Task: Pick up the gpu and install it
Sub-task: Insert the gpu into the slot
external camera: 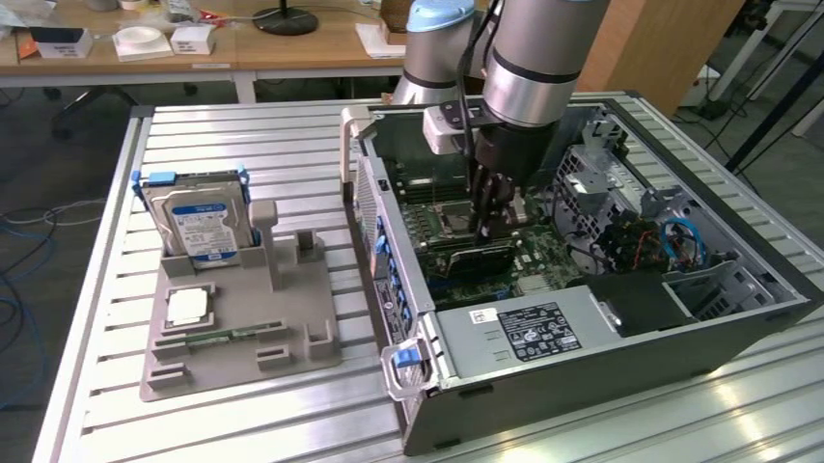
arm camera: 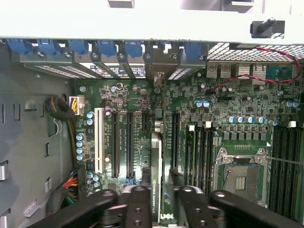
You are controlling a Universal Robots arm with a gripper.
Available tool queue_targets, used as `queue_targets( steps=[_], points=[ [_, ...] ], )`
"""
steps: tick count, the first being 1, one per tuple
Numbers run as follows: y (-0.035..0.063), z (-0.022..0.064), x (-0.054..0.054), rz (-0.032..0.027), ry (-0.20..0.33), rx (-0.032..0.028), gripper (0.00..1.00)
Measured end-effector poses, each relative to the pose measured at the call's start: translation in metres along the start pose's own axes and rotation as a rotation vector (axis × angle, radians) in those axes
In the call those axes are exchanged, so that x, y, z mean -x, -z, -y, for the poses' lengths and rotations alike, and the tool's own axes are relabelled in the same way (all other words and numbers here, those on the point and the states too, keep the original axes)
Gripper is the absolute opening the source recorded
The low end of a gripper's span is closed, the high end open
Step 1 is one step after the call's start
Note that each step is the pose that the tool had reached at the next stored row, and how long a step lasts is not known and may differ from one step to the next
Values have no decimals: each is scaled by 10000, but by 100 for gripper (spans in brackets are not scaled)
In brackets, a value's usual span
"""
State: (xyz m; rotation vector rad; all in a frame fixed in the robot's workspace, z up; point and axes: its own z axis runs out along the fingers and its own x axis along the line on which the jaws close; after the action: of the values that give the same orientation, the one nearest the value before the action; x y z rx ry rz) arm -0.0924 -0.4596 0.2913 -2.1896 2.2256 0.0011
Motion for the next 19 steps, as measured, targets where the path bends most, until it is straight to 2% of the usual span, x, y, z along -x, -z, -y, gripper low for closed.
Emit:
queue_targets(
  steps=[1, 3, 5, 6, 19],
  points=[
    [0, 0, 0, 0, 0, 0, 26],
    [0, 0, 0, 0, 0, 0, 14],
    [0, 0, 0, 0, 0, 0, 14],
    [0, 0, 0, -1, 0, 0, 11],
    [-13, 0, 0, 4, 0, -10, 11]
  ],
)
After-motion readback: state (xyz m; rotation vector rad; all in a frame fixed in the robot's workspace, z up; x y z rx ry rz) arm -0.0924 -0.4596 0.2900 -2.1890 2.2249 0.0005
